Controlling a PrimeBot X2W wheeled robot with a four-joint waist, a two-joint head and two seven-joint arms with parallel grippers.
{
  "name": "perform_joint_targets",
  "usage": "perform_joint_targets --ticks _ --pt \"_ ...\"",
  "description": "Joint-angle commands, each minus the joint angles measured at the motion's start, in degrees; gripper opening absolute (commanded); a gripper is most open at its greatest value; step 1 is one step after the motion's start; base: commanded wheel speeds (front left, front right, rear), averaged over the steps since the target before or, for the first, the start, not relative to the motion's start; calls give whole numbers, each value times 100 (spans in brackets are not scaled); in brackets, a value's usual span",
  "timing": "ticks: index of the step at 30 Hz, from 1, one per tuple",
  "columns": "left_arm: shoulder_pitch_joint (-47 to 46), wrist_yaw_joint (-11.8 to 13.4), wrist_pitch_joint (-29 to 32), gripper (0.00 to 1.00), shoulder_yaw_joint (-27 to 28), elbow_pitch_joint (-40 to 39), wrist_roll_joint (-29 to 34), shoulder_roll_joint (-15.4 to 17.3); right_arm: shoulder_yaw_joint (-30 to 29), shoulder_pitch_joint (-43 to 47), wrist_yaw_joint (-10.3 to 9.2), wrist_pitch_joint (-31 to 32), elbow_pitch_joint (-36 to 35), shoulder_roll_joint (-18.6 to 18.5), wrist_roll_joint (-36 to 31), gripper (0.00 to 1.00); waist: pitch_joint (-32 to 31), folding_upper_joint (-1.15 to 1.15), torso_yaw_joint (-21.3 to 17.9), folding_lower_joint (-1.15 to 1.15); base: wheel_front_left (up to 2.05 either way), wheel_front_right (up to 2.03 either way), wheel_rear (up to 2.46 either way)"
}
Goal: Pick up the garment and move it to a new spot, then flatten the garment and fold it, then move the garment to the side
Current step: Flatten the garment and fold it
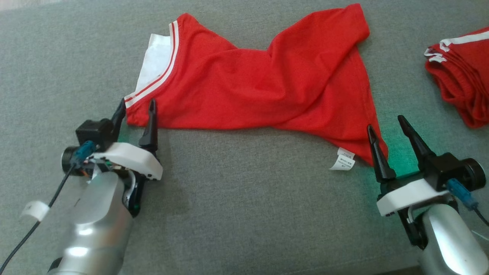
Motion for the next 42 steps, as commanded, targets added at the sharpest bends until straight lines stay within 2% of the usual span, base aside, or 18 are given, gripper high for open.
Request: perform_joint_targets --ticks 1,2,9,18,21,25,28,31,42 --pt "-174 9 -55 38 11 -70 -98 151 101 -140 -5 -63 -157 -6 47 100 -15 0 -3 0 0 0 0" --pt "-181 9 -55 0 -77 -101 -135 172 97 -140 -5 -64 -149 -4 53 100 -28 0 -2 0 0 0 0" --pt "-23 9 -55 0 -233 -991 -51 313 38 -51 -5 -64 -111 47 79 100 -277 0 121 0 0 0 0" --pt "739 9 -55 0 -679 -2884 635 70 -241 420 -5 -64 222 234 177 100 -1173 0 735 0 0 0 0" --pt "927 9 -55 0 -888 -3279 792 32 -330 544 -5 -64 334 292 164 100 -1401 0 903 0 0 0 0" --pt "1134 15 -55 0 -905 -3562 930 -38 -397 635 -5 -64 386 362 142 100 -1514 0 997 0 0 0 0" --pt "1153 59 -55 0 -760 -3475 856 -83 -400 625 -5 -64 376 391 130 100 -1459 0 983 0 0 0 0" --pt "953 61 -53 0 -582 -3095 777 5 -335 517 -5 -64 341 402 147 100 -1269 0 863 0 0 0 0" --pt "-427 167 -50 0 240 -622 473 736 -45 15 -5 -64 114 520 232 100 -574 0 219 0 0 0 0"
